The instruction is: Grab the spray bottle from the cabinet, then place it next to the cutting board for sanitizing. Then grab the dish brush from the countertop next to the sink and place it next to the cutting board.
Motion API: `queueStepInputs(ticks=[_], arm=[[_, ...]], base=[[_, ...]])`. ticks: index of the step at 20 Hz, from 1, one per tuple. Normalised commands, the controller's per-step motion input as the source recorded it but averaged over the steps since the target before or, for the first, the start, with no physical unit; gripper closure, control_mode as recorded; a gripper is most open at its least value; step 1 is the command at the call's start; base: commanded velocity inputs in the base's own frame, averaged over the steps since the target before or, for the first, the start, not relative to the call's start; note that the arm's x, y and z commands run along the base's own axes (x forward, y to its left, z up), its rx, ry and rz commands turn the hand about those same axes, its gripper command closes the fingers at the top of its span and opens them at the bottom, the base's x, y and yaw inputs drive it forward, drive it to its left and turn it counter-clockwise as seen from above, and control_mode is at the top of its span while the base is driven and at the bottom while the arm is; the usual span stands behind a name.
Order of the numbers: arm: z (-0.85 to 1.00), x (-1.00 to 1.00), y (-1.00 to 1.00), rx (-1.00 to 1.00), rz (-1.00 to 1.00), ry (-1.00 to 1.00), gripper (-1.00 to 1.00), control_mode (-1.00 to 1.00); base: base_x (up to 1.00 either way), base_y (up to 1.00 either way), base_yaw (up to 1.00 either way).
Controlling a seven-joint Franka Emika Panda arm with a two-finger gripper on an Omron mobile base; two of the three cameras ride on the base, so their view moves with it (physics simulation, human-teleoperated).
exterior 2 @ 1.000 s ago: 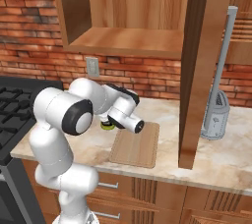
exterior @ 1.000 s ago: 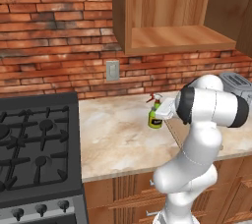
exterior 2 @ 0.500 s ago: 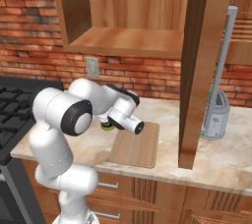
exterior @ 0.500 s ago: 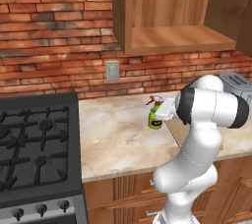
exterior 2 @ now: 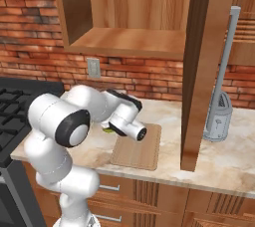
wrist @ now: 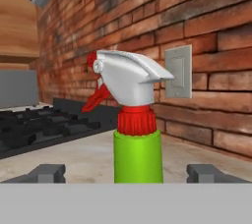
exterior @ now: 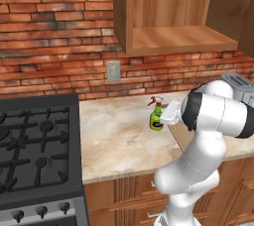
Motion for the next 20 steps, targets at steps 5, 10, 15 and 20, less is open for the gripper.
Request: queueStepInputs(ticks=[5,10,15,20], arm=[[0.24,-0.27,-0.24,0.00,-0.01,0.00,-1.00,-1.00],[0.61,-0.57,-0.07,0.00,-0.01,-0.02,-1.00,-1.00],[0.82,-0.38,0.00,-0.04,-0.06,0.14,-1.00,-1.00],[0.79,-0.38,0.00,-0.13,-0.11,0.36,-1.00,-1.00]], base=[[0.00,0.00,0.00],[0.00,0.00,0.00],[0.00,0.00,0.00],[0.00,0.00,0.00]])
